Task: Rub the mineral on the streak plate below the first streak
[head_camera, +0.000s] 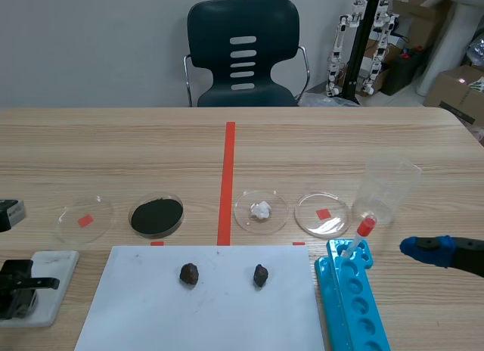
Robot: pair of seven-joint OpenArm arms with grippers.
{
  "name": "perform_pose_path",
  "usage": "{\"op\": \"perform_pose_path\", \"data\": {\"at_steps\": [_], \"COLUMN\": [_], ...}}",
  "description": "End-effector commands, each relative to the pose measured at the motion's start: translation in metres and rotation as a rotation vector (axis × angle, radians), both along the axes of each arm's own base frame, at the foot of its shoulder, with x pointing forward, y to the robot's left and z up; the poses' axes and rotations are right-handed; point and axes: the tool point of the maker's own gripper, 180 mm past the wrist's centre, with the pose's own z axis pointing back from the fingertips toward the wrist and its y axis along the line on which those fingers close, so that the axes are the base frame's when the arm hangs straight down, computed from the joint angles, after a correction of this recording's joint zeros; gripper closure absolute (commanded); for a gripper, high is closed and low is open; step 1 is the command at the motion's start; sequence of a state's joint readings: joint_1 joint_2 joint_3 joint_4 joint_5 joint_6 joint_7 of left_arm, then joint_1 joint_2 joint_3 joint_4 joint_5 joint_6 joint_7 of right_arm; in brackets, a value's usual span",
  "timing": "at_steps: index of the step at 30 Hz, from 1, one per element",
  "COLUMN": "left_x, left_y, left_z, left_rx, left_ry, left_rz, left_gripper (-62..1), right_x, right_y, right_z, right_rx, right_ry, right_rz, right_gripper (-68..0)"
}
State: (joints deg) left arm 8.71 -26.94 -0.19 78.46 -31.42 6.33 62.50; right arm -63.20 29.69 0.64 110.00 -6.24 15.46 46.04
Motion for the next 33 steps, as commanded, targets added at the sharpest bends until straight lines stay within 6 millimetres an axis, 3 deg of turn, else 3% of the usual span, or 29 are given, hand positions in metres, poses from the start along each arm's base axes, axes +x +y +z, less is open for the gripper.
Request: {"op": "perform_pose_path", "data": {"at_steps": [1,7,15,21,23,30,33], "left_x": [0.002,0.003,-0.010,-0.010,-0.010,-0.001,0.000], "left_y": [-0.011,-0.022,0.025,0.030,0.025,-0.024,-0.029], "left_z": [0.000,-0.002,-0.002,-0.001,-0.002,-0.003,-0.002], "left_rx": [-0.046,-0.080,0.172,0.198,0.170,-0.080,-0.110], "left_ry": [-0.012,-0.022,0.046,0.045,0.045,-0.001,-0.006], "left_rz": [-0.010,-0.015,0.052,0.067,0.062,-0.048,-0.055], "left_gripper": [-11.6,-11.6,-11.6,-11.6,-11.6,-11.6,-11.6], "right_x": [0.003,0.003,0.003,0.003,0.003,0.003,0.003], "right_y": [0.001,0.001,0.001,0.001,0.001,0.001,0.001], "right_z": [0.007,0.007,0.007,0.007,0.007,0.007,0.007], "right_rx": [0.014,0.014,0.014,0.014,0.014,0.014,0.014], "right_ry": [-0.024,-0.024,-0.024,-0.024,-0.024,-0.024,-0.024], "right_rz": [0.003,0.003,0.003,0.003,0.003,0.003,0.003], "right_gripper": [-65.3,-65.3,-65.3,-65.3,-65.3,-65.3,-65.3]}}
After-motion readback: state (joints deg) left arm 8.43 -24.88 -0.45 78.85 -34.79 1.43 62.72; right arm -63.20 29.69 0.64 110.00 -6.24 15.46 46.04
